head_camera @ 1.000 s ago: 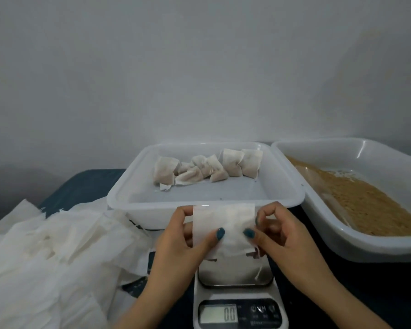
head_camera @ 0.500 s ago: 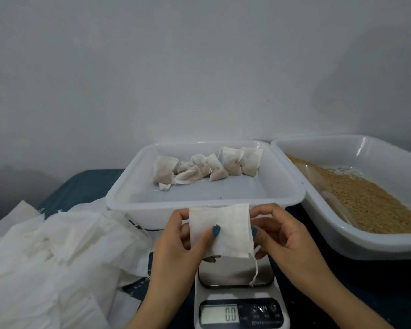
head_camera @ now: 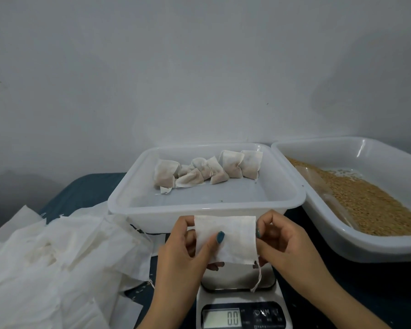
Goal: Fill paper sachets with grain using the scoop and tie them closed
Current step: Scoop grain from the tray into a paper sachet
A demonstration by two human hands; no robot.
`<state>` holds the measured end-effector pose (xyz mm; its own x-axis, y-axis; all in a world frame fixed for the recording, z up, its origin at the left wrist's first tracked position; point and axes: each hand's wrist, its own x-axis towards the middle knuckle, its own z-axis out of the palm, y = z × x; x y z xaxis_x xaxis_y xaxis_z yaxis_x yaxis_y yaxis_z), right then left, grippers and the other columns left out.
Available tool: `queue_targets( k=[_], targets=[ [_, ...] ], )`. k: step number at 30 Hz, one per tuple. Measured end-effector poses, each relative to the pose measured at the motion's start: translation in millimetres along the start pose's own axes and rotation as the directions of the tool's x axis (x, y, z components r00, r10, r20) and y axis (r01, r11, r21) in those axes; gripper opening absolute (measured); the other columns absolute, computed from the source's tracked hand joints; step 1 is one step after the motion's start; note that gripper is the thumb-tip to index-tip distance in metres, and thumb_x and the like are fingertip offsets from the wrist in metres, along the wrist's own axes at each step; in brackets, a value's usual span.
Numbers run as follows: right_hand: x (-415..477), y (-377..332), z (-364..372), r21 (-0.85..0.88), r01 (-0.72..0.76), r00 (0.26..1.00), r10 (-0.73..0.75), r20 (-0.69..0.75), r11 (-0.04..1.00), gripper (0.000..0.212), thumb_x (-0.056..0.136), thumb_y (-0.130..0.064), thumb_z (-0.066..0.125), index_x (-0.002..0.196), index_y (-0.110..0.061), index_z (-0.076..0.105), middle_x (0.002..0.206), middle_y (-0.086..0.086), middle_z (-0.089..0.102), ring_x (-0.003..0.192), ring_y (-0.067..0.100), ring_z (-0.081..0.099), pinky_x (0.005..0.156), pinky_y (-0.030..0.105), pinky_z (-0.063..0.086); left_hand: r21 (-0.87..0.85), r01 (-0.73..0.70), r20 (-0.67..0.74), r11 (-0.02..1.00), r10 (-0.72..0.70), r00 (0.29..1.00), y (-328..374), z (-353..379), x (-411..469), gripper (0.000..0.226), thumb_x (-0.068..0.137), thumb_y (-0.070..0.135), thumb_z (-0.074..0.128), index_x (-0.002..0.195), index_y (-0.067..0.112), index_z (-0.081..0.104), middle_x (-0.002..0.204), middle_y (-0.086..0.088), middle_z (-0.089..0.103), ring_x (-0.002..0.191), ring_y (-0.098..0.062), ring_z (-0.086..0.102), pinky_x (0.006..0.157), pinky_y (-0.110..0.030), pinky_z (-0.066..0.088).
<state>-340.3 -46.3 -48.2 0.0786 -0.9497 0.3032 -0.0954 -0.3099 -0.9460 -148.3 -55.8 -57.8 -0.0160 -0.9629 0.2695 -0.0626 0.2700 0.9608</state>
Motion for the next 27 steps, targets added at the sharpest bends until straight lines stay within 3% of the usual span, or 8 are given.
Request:
queue_targets(
  k=[2, 6, 10, 14, 17, 20, 24, 27],
  targets=[
    [-0.7, 0.9, 0.9, -0.054, 0.034, 0.999, -0.034, -0.009, 0.998, 0.029, 0.086, 0.005, 0.068, 0.076, -0.022, 0.062, 0.076, 0.006, 0.069, 0.064, 0.019, 0.066, 0.055, 0.026, 0.054, 0.003, -0.007, -0.004, 1.0, 0.007, 1.0, 0.0, 0.3, -0.3, 0.034, 0.075, 0.035, 0.072, 0.101, 0.017, 0.06, 0.078, -0.005, 0.075, 0.07, -0.02, 0.073, 0.055, -0.029, 0.06],
    [-2.1, 1.7, 2.0, -0.137, 0.066, 0.998, -0.066, 0.004, 0.988, 0.026, 0.091, -0.009, 0.067, 0.099, -0.033, 0.073, 0.093, -0.001, 0.075, 0.078, 0.02, 0.07, 0.06, 0.029, 0.057, 0.02, -0.023, -0.007, 1.0, 0.023, 1.0, 1.6, -0.5, -0.7, 0.03, 0.078, 0.04, 0.067, 0.1, 0.02, 0.06, 0.076, -0.005, 0.074, 0.061, -0.023, 0.072, 0.053, -0.022, 0.056],
    [-4.0, 5.1, 0.1, -0.318, 0.168, 0.985, -0.169, 0.023, 0.933, 0.03, 0.092, -0.002, 0.055, 0.097, -0.025, 0.074, 0.1, -0.006, 0.061, 0.085, 0.019, 0.061, 0.067, 0.041, 0.055, 0.033, -0.012, -0.006, 0.999, 0.012, 1.0, 2.8, -0.4, -0.5, 0.036, 0.078, 0.049, 0.065, 0.099, 0.021, 0.057, 0.073, -0.005, 0.074, 0.057, -0.024, 0.071, 0.055, -0.028, 0.058],
    [-8.0, 2.7, -3.3, -0.543, 0.39, 0.897, -0.441, 0.041, 0.744, 0.027, 0.091, -0.035, 0.048, 0.092, -0.022, 0.071, 0.092, -0.009, 0.04, 0.077, 0.01, 0.049, 0.059, 0.023, 0.042, -0.018, 0.017, -0.02, 1.0, -0.017, 1.0, 6.4, -0.2, -1.7, 0.036, 0.079, 0.044, 0.066, 0.102, 0.018, 0.055, 0.068, -0.007, 0.072, 0.054, -0.026, 0.07, 0.052, -0.024, 0.055],
    [-9.0, 0.9, -2.9, -0.592, 0.488, 0.841, -0.528, 0.12, 0.642, 0.038, 0.091, -0.055, 0.059, 0.091, -0.02, 0.073, 0.097, -0.011, 0.045, 0.082, 0.006, 0.05, 0.063, 0.017, 0.04, -0.057, 0.034, -0.037, 0.998, -0.036, 0.999, 9.8, 0.9, -2.9, 0.037, 0.079, 0.042, 0.067, 0.105, 0.021, 0.054, 0.065, -0.01, 0.071, 0.052, -0.028, 0.069, 0.05, -0.024, 0.054],
    [-7.4, 5.7, 1.0, -0.612, 0.569, 0.771, -0.615, 0.164, 0.549, 0.031, 0.088, -0.047, 0.071, 0.085, -0.017, 0.073, 0.103, -0.011, 0.056, 0.085, 0.005, 0.054, 0.066, 0.018, 0.043, -0.072, 0.041, -0.016, 0.997, -0.042, 0.999, 12.5, 1.4, -3.0, 0.038, 0.079, 0.041, 0.065, 0.11, 0.023, 0.053, 0.062, -0.013, 0.07, 0.05, -0.03, 0.069, 0.049, -0.027, 0.055],
    [-2.7, 9.8, 2.8, -0.585, 0.607, 0.727, -0.673, 0.136, 0.537, 0.029, 0.097, -0.032, 0.064, 0.078, -0.01, 0.071, 0.086, -0.007, 0.065, 0.077, 0.008, 0.057, 0.063, 0.026, 0.048, -0.051, 0.011, -0.011, 0.999, -0.012, 1.0, 14.3, 2.4, -3.6, 0.037, 0.084, 0.045, 0.061, 0.114, 0.026, 0.053, 0.066, -0.009, 0.07, 0.055, -0.027, 0.069, 0.051, -0.025, 0.054],
    [-1.1, 8.1, -1.9, -0.585, 0.597, 0.738, -0.662, 0.133, 0.549, 0.025, 0.099, -0.03, 0.062, 0.082, -0.012, 0.068, 0.079, -0.009, 0.06, 0.075, 0.004, 0.051, 0.061, 0.026, 0.046, 0.213, -0.169, -0.03, 0.962, 0.179, 0.983, 13.2, -0.5, -4.2, 0.036, 0.089, 0.067, 0.047, 0.116, 0.045, 0.052, 0.102, 0.014, 0.061, 0.09, -0.008, 0.065, 0.07, -0.015, 0.051]
  ],
)
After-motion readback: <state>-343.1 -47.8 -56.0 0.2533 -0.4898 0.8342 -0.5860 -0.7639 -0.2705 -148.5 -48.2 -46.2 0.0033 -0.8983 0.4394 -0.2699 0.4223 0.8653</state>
